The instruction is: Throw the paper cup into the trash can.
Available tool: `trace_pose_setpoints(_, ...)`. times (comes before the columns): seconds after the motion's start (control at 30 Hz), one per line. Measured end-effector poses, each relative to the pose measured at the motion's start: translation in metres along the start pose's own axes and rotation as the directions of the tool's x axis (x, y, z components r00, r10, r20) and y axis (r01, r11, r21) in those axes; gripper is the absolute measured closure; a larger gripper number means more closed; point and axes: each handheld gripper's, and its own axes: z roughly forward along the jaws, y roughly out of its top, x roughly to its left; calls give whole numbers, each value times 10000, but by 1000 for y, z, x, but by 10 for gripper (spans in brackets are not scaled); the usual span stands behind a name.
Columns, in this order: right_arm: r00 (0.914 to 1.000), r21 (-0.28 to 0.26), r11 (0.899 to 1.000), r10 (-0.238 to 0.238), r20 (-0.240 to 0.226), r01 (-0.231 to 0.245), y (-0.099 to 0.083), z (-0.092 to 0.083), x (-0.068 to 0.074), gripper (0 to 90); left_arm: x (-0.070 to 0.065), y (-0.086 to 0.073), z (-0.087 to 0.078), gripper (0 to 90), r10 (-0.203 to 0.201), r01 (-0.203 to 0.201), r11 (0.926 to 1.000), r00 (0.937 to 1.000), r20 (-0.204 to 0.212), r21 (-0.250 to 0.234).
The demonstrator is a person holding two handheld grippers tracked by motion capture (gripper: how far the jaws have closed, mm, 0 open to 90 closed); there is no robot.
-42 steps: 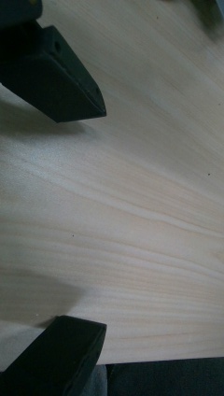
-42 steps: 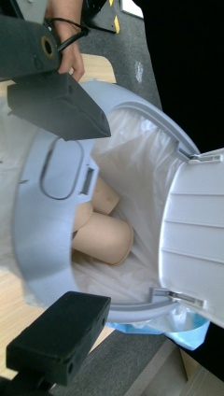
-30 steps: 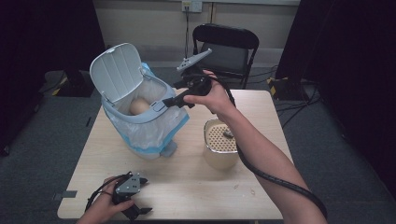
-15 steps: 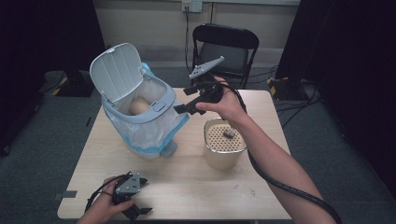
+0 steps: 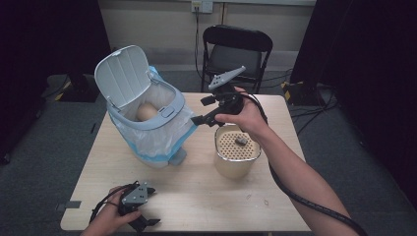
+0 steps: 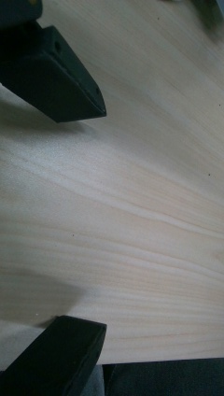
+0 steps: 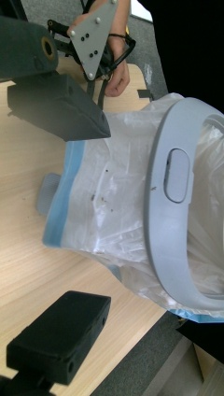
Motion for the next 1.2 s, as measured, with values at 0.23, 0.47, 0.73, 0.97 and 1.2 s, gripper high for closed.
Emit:
trace_pose_setpoints(0.23,10000,19,10000,80,14,-80,-10,-4,0,155,0,0,0,0,-3,3,10000,10000,1,0)
trace_pose_setpoints(0.47,9999,20,9999,150,41,-150,-20,-8,1,154,0,0,0,0,-1,1,10000,10000,2,0)
trace_pose_setpoints(0.73,9997,-24,9998,221,62,-221,-31,-15,1,148,0,0,0,0,-1,1,10000,10000,17,-8)
trace_pose_setpoints(0.97,9994,-86,9994,337,116,-336,-44,-21,2,147,0,0,0,0,-9,9,10000,10000,7,-35)
trace_pose_setpoints(1.2,9986,-67,9988,478,241,-477,-56,-28,2,146,0,0,0,0,-29,29,10000,10000,24,-31)
